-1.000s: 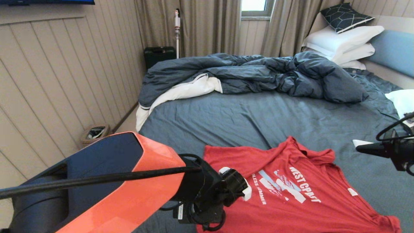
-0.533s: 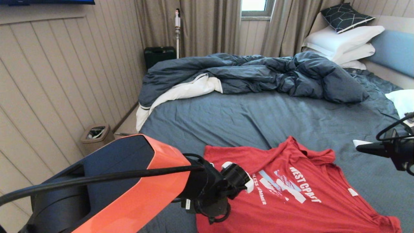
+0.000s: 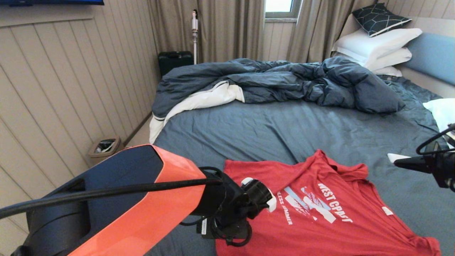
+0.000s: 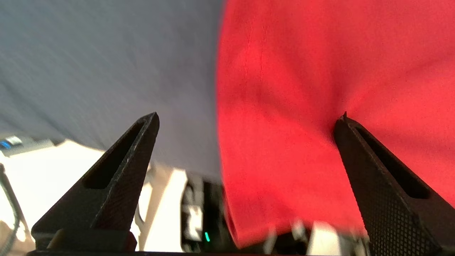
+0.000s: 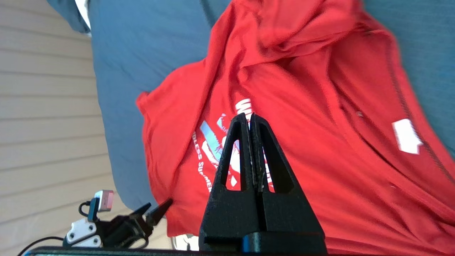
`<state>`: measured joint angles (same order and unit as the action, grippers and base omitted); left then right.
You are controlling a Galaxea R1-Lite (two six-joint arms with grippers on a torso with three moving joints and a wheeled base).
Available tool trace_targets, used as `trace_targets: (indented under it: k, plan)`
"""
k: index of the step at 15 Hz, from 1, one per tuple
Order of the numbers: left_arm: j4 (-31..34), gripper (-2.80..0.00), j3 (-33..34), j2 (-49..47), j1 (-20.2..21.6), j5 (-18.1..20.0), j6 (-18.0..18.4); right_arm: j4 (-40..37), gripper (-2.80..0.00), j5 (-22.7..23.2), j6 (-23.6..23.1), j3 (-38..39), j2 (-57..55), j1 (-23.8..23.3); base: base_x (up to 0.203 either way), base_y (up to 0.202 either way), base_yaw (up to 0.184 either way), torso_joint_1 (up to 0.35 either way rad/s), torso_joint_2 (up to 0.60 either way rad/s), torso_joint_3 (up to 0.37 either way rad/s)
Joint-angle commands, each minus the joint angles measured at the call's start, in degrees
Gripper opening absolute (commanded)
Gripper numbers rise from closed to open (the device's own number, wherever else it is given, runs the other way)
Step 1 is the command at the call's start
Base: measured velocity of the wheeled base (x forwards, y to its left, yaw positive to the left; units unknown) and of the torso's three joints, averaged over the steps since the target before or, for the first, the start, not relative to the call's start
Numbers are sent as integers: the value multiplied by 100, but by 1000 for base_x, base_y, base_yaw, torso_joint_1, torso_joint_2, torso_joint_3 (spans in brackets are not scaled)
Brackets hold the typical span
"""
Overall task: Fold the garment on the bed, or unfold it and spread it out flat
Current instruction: Unford the red T-shirt
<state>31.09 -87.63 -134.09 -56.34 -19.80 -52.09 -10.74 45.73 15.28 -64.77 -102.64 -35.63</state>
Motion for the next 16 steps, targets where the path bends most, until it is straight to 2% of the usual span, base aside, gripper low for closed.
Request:
trace_targets:
  k: [1, 3, 5, 15, 16]
  plan:
    - [74, 0, 0, 152, -78, 289, -101, -7, -280, 24, 10, -9, -10, -14, 0, 0, 0, 0, 0, 0]
    - [103, 0, 0, 273, -142, 742, -245, 2, -280, 24, 1, 8, -17, -14, 0, 0, 0, 0, 0, 0]
    - [29, 0, -9, 348, -166, 951, -266, 4, -280, 24, 1, 8, -19, -14, 0, 0, 0, 0, 0, 0]
    - [-42, 0, -18, 235, -246, 855, -249, 116, -280, 24, 19, 26, -44, -137, 0, 0, 0, 0, 0, 0]
    - [-11, -280, -18, 234, -246, 855, -240, 116, -280, 27, 10, 26, -44, -137, 0, 0, 0, 0, 0, 0]
